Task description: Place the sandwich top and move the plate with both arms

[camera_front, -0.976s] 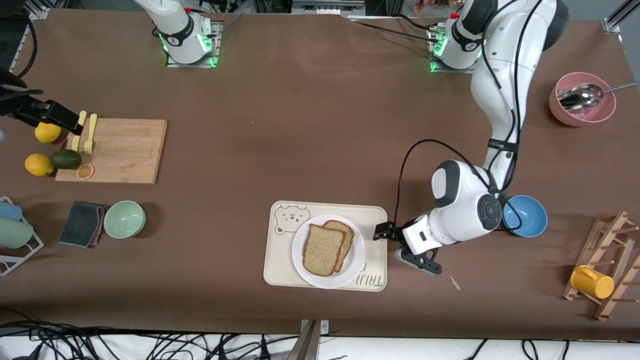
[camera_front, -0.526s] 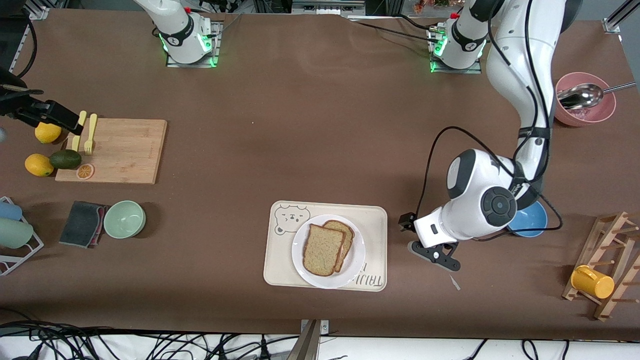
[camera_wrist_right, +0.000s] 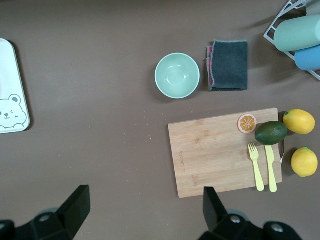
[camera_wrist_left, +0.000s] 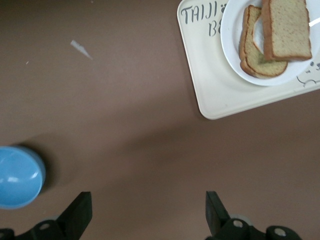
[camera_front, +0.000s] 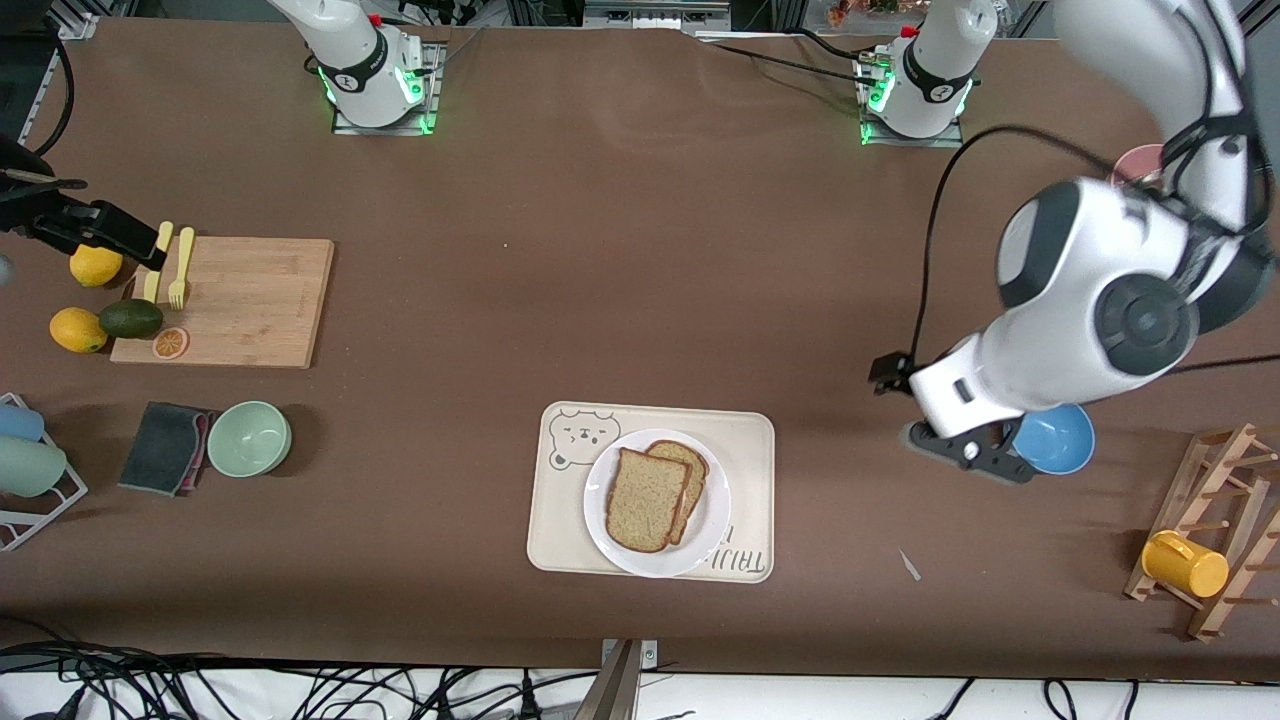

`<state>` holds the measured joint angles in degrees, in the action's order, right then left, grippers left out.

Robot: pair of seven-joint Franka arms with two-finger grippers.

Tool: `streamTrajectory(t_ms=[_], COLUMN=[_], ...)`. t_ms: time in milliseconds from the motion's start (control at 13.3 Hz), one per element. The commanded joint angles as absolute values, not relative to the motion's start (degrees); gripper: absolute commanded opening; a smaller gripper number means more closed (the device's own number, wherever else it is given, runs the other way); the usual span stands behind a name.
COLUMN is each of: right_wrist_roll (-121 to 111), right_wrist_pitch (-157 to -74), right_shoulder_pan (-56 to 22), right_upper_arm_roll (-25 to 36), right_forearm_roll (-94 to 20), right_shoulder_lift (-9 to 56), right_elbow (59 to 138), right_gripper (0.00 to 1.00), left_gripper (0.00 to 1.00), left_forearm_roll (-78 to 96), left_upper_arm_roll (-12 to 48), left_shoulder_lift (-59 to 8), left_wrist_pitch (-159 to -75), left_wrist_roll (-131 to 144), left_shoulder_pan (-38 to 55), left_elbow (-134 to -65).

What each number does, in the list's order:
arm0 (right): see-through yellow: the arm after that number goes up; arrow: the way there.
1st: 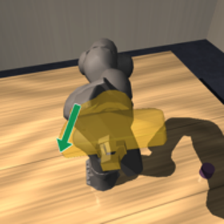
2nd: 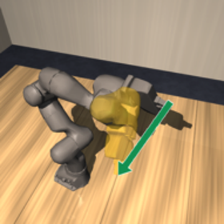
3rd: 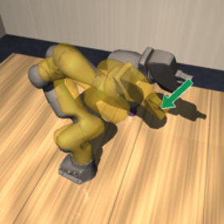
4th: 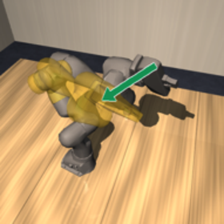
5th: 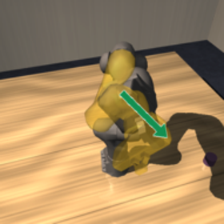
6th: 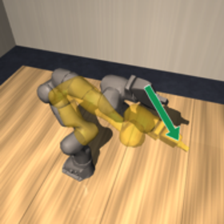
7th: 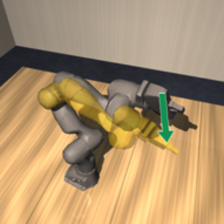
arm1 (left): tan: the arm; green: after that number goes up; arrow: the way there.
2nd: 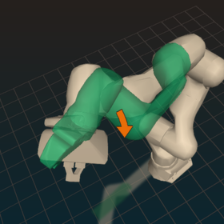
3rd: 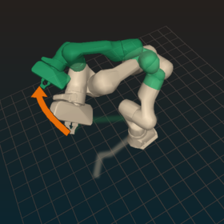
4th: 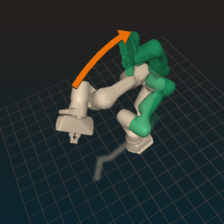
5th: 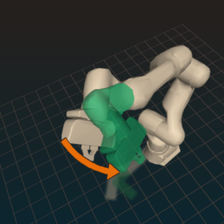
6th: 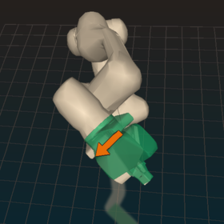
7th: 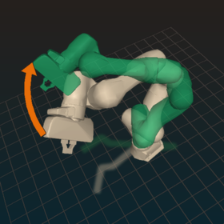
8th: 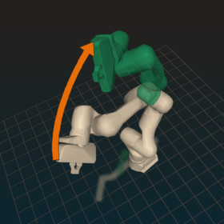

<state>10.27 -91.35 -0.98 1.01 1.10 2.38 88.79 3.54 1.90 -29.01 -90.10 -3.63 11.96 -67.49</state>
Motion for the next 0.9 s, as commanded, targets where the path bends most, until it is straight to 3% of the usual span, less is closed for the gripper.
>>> streamTrajectory(t_ms=[0,225,826], right_wrist_roll=[10.3,9.8,9.8], right_wrist_pitch=[-90.3,-90.2,-90.1], right_shoulder_pan=[-0.8,-0.8,-1.1], right_upper_arm_roll=[0.8,0.9,0.4], right_forearm_roll=[1.8,1.6,0.8], right_shoulder_lift=[2.7,2.5,2.5], right_elbow=[87.4,87.4,87.4], right_gripper=[1.0,1.0,1.0], left_gripper=[1.0,1.0,1.0], left_forearm_roll=[0.4,-1.8,0.8], left_upper_arm_roll=[1.1,1.1,3.4], left_shoulder_lift=[-19.8,-8.7,3.0], left_wrist_pitch=[-88.3,-96.9,-96.4], left_wrist_roll=[0.0,-0.4,0.0], left_shoulder_pan=[12.9,11.8,0.6], left_elbow=[-76.2,-91.2,-98.0])
